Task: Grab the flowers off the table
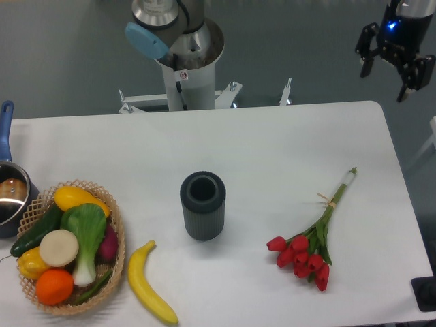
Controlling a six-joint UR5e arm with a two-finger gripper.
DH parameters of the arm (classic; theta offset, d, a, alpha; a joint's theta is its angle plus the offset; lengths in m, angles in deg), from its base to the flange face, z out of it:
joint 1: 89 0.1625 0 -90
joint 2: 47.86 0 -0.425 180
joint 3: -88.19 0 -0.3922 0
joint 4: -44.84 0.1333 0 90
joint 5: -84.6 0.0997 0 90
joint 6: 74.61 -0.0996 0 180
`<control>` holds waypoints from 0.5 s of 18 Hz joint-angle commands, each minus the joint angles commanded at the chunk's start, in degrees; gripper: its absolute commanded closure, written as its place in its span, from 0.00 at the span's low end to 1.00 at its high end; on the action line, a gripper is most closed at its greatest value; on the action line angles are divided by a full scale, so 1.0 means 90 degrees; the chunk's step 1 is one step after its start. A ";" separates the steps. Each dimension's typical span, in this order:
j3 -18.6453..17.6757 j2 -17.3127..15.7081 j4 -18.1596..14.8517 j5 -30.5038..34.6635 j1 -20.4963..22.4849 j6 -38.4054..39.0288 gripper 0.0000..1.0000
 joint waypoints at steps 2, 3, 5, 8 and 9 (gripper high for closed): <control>0.0000 0.0000 0.0039 0.0010 0.0000 -0.0010 0.00; 0.0000 0.0010 0.0087 0.0019 -0.0019 -0.0010 0.00; -0.0019 0.0010 0.0146 0.0049 -0.0088 0.0048 0.00; -0.0068 -0.0010 0.0156 0.0020 -0.0127 0.0574 0.00; -0.0117 -0.0010 0.0243 0.0020 -0.0156 0.0779 0.00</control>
